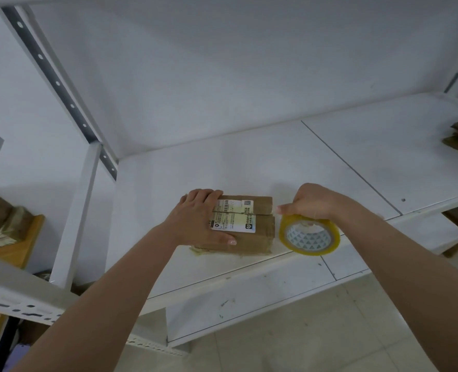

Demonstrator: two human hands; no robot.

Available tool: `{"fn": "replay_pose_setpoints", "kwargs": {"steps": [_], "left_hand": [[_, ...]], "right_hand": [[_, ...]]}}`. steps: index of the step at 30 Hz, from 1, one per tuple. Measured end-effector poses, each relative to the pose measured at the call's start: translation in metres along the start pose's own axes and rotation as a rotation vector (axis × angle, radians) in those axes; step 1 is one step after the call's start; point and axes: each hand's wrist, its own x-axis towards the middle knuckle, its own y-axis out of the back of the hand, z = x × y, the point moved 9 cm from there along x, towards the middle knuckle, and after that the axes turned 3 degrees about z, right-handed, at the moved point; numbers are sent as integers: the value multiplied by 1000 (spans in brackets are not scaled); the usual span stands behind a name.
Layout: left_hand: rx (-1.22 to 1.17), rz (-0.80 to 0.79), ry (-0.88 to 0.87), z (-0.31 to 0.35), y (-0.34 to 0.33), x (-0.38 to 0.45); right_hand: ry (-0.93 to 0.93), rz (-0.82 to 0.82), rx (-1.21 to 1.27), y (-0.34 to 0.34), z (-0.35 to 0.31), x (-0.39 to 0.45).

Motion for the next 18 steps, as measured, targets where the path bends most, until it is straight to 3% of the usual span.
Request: {"fn": "replay_pose_setpoints", "kwargs": {"steps": [5,9,13,16,18], "left_hand": [[35,-40,8,2,-1,-1],[90,-157,124,6,6,9],[-34,170,102,54,36,43],[-23,130,70,76,11,54],[40,69,99,71,-9,52]], "right_hand": [[10,-13,32,-22,4,-2],[46,18,29,-21,3,-1],[81,19,72,-23,0,1],[77,3,179,-19,9,4],[-8,89,356,-4,31,10]]}}
